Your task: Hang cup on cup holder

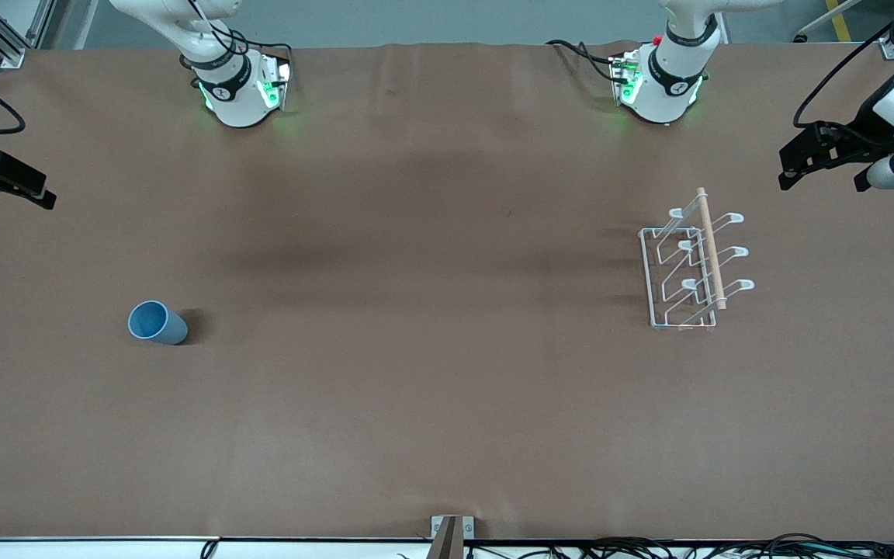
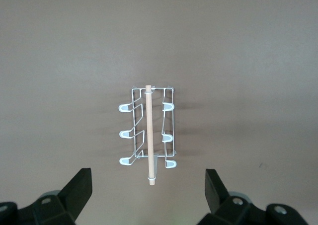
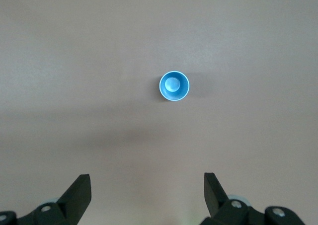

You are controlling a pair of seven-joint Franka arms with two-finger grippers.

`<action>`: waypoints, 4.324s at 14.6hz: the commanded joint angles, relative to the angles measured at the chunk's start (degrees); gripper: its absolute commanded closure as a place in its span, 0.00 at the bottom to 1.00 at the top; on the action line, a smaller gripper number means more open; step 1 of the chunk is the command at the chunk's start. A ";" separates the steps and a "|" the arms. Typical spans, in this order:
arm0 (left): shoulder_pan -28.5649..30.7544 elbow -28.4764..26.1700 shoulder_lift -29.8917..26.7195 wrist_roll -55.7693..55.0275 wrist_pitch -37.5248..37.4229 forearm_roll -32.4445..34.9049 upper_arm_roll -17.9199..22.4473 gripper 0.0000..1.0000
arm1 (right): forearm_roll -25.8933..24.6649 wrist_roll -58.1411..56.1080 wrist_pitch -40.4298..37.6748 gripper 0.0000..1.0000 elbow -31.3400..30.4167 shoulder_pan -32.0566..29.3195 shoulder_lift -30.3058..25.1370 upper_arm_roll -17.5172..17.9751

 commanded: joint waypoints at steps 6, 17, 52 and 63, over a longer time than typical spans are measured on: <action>0.28 1.46 0.92 2.72 -1.16 -0.23 -0.11 0.00 | 0.42 -1.20 16.37 0.00 -14.48 -4.45 5.64 0.42; 0.19 1.37 1.27 2.63 -1.07 -1.29 -0.11 0.00 | 0.06 -2.08 37.13 0.00 -20.29 -8.67 22.51 0.42; -15.69 2.42 3.72 1.92 8.23 -9.20 -6.70 0.00 | 67.97 2.41 20.70 1.00 -10.71 10.22 22.61 9.03; -27.40 7.69 16.99 17.19 26.50 -9.29 -7.76 0.00 | 75.20 -0.30 14.14 0.97 -7.91 12.60 29.19 9.12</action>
